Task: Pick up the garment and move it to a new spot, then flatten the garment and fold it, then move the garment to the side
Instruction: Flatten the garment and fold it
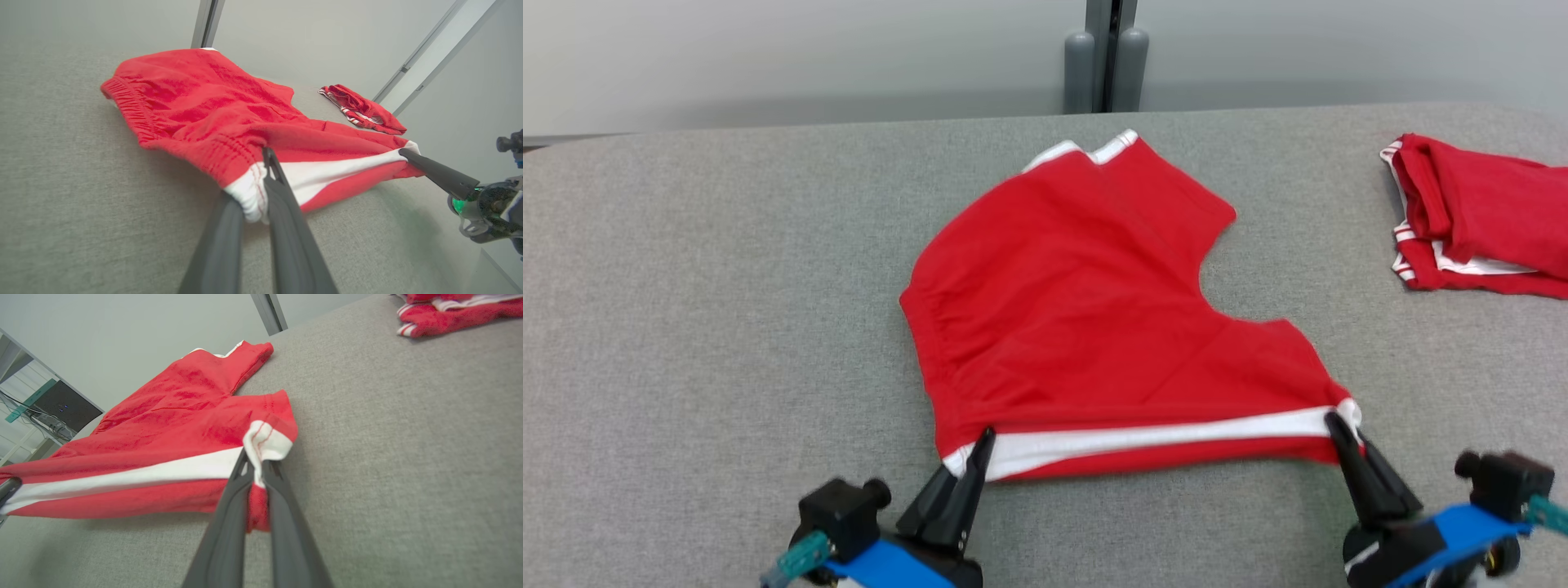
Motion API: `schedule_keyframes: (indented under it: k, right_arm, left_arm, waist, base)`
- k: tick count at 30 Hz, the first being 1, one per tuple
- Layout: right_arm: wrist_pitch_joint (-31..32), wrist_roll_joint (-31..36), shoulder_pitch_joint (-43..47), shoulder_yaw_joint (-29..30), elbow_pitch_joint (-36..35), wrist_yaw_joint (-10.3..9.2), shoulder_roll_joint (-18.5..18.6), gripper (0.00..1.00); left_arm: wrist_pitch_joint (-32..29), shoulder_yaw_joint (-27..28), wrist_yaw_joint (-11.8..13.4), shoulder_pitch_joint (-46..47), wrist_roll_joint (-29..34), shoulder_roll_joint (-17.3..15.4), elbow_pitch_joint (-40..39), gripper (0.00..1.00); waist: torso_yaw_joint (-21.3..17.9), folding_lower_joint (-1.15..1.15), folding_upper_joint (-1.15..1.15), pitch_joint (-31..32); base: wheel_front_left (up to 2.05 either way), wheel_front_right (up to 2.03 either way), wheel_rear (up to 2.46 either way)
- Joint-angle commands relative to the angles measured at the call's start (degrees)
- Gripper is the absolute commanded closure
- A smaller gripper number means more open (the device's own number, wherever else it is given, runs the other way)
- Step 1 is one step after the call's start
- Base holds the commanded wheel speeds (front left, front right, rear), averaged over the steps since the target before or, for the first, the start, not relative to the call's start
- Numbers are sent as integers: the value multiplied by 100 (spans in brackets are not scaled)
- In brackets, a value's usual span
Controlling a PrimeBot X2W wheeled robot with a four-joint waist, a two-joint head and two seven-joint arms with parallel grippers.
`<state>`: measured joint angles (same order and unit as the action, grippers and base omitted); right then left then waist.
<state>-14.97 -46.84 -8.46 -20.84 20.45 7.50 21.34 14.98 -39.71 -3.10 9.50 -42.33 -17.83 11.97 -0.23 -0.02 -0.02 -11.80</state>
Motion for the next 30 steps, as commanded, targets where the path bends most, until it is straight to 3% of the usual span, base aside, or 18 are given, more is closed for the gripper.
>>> schedule_keyframes:
  k: [1,6,11,20,30]
  right_arm:
    - [-28,63,262,104,-143,0,-46,100]
    - [-24,359,878,537,-565,-1,-229,100]
    - [160,720,771,788,-840,-1,-329,100]
    - [695,1390,-567,982,-725,0,-205,100]
    - [1354,1636,-2300,1079,447,0,-385,100]
  left_arm:
    - [27,44,72,-132,-33,-69,-123,100]
    - [13,-15,203,-464,7,-197,-398,100]
    - [-21,-79,252,-366,115,-203,-504,100]
    - [-101,-95,59,539,320,-16,-346,100]
    - [-45,21,-221,1649,222,498,520,100]
  waist:
    - [-22,2,2,56]
    - [-12,2,2,165]
    - [14,2,2,203]
    - [326,2,2,-51]
    - [719,2,2,-657]
  base:
    - [0,0,0]
    - [0,0,0]
    - [0,0,0]
    - [0,0,0]
    - [0,0,0]
